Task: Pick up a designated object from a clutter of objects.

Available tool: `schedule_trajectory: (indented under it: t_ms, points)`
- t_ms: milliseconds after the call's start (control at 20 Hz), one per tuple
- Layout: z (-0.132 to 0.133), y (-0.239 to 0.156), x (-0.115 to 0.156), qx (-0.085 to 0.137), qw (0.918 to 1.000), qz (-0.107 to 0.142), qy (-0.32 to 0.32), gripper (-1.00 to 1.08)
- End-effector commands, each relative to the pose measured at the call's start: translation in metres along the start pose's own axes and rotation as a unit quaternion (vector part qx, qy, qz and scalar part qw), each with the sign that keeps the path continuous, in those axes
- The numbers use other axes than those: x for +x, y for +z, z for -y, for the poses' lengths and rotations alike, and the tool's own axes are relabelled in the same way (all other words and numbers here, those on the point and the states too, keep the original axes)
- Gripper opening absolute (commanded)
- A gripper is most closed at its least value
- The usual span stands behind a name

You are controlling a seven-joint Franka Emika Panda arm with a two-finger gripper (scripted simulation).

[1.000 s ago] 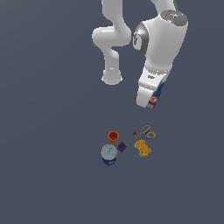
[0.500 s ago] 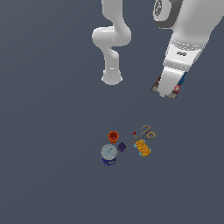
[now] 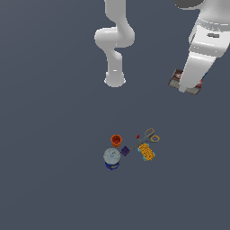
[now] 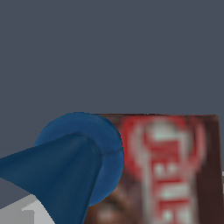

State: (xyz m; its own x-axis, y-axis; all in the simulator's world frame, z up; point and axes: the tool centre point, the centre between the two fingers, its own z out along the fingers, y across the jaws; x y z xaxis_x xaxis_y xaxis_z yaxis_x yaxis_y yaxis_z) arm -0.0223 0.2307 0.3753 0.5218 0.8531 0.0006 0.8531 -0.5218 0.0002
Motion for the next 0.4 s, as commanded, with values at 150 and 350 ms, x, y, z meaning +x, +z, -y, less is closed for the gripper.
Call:
schedule_trajectory:
  t_ms: [150,350]
  points:
    - [-0.0003,-0.0103,0.0074,0.000,1.0000,0.000,0.000,-1.00]
    - [-0.0006,-0.0117,0.0086,0.000,1.0000,0.000,0.000,-1.00]
